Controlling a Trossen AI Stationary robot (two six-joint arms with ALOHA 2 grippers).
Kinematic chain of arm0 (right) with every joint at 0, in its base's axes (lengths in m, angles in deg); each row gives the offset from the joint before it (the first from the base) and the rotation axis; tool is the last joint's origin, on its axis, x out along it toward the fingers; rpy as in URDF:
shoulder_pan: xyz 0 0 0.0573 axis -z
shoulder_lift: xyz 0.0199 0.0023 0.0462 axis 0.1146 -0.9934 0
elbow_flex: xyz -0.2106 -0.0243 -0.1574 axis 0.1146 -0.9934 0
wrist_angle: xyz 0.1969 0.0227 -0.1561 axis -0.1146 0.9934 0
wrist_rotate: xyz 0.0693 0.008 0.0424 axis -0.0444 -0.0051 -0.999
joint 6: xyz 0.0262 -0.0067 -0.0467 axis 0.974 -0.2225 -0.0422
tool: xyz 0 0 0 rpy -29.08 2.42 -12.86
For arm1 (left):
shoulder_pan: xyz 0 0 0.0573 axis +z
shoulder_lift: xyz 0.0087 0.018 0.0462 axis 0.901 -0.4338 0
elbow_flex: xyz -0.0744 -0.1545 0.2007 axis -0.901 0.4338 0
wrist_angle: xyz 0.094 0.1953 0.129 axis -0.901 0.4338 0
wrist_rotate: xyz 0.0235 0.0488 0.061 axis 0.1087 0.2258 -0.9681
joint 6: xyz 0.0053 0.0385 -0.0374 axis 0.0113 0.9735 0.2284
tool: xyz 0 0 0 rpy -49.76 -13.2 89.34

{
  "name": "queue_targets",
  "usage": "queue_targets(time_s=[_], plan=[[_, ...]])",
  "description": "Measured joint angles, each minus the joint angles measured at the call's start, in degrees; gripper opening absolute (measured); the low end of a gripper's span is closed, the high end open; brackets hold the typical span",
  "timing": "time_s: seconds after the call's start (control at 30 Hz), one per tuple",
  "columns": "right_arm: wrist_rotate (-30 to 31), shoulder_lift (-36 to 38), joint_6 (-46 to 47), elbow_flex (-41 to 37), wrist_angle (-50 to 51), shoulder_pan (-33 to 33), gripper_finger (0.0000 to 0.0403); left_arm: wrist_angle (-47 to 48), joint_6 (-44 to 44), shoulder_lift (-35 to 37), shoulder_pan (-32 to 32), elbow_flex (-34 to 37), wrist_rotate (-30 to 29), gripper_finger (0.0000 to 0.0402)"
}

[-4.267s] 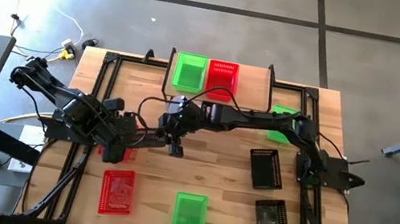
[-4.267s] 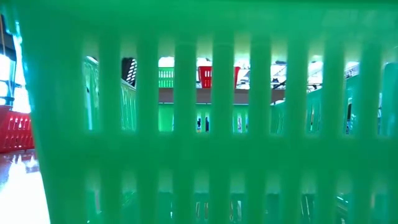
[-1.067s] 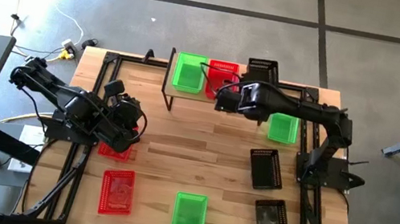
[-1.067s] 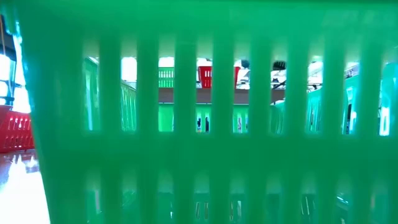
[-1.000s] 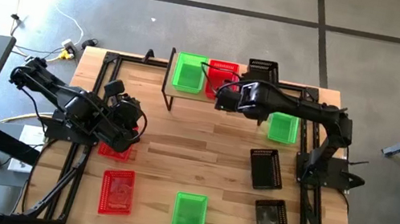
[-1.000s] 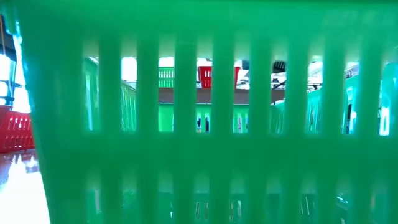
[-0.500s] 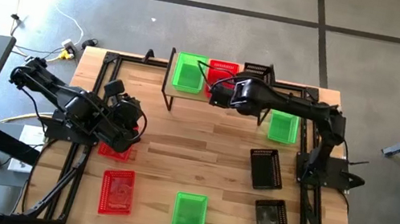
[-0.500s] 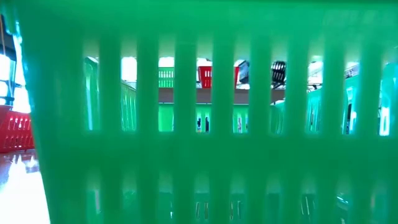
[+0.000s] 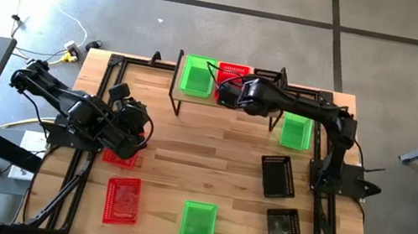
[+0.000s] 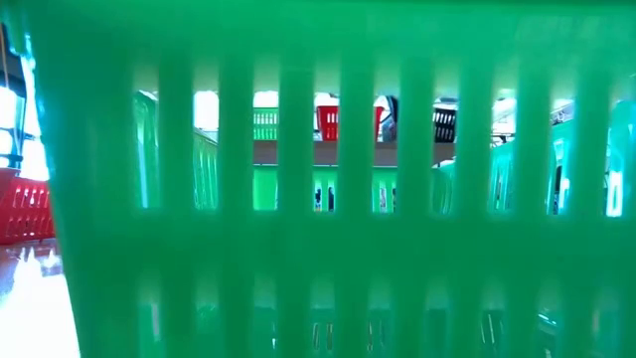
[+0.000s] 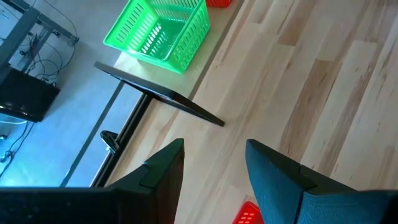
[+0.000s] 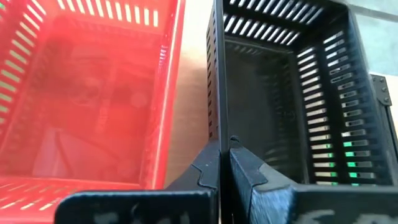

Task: Stack baskets on shelf by color
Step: Put the top left black bin on the shelf

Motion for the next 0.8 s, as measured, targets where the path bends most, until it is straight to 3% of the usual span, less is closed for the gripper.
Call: queue_targets(time_s=[0.37, 0.8], plan=[[-0.9, -0.1, -0.2, 0.0, -0.1, 1.1, 0.0009, 0.0, 0.0, 0.0, 0.0, 0.0, 0.0, 0.0163], [-0.4, 0.0, -2.7, 1.5, 0.0, 1.1, 0.0101, 0.0, 0.0, 0.0, 0.0, 0.0, 0.0, 0.0163]])
